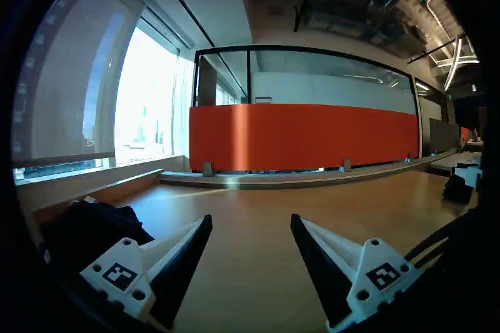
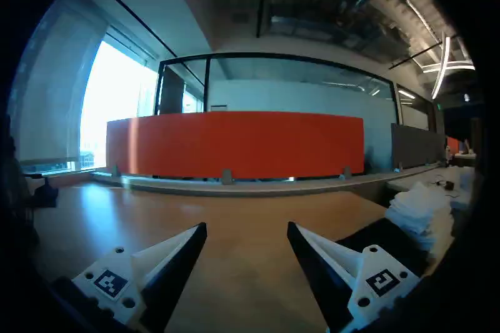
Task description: Fold towel
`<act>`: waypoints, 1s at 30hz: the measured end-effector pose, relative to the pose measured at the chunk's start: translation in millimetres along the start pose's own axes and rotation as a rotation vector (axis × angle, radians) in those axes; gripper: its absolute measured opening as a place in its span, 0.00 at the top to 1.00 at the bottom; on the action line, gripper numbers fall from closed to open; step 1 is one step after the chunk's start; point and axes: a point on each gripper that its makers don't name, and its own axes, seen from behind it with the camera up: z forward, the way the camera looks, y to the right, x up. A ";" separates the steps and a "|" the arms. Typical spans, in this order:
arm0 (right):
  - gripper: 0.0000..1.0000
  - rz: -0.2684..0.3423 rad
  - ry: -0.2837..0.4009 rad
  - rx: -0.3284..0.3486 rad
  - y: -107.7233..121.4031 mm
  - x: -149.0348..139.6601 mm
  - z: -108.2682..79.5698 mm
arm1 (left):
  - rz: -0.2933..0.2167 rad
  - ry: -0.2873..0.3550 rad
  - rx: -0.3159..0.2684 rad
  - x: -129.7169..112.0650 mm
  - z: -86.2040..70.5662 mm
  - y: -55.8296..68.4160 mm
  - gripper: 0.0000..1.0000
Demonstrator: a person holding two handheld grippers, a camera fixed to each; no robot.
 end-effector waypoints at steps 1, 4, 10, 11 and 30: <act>0.00 0.000 0.000 0.000 0.2 0.1 0.1 | 0.000 0.000 0.000 0.7 -0.3 -0.1 0.07; 0.00 0.000 0.000 0.000 0.5 0.1 0.3 | 0.000 -0.001 0.000 2.5 -1.1 -0.4 0.07; 0.00 0.000 0.000 0.000 0.4 0.2 -0.2 | 0.001 -0.002 0.000 7.1 -2.5 -1.0 0.07; 0.00 0.000 0.000 0.000 0.5 0.2 -0.2 | 0.001 -0.003 0.000 8.0 -2.8 -1.1 0.07; 0.00 0.000 0.000 0.000 0.7 0.6 0.0 | 0.001 -0.006 0.000 16.2 -6.2 -2.5 0.07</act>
